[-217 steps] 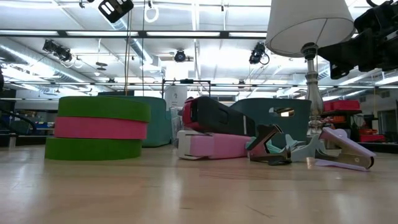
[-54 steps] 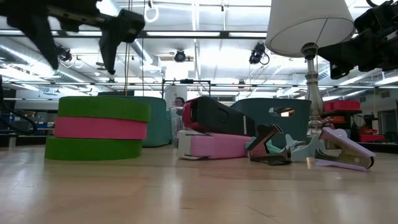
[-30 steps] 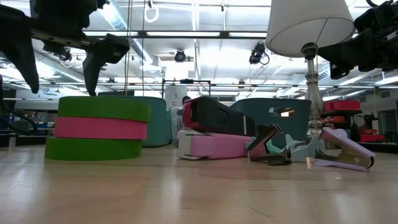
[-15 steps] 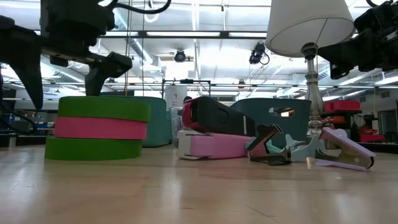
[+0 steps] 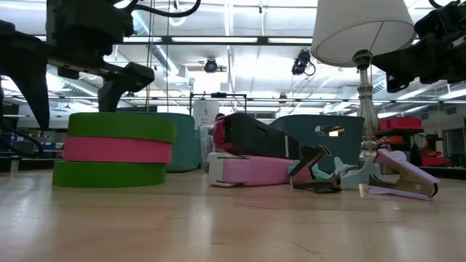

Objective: Pick and place Stapler, Stapler remover, tape
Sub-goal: Put the green tape into the green bin

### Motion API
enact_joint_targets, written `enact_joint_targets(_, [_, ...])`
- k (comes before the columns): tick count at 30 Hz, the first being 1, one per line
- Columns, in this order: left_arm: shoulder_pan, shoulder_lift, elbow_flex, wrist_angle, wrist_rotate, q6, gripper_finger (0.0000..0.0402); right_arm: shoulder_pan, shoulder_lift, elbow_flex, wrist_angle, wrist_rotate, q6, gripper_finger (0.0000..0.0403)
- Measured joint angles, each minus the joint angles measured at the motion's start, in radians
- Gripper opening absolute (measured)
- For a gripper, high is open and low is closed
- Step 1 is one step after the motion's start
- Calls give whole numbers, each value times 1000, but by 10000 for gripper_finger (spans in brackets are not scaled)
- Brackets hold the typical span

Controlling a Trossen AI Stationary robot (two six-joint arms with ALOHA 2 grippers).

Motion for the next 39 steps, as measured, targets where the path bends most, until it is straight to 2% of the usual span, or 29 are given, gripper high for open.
enact_joint_targets(13, [0, -1, 0, 1, -2, 0, 185, 0, 0, 0, 0, 0, 0, 16])
enact_joint_targets(32, [0, -1, 0, 1, 2, 2, 117, 0, 0, 0, 0, 0, 0, 16])
enact_joint_targets(39, [0, -1, 1, 1, 2, 2, 108, 0, 0, 0, 0, 0, 0, 16])
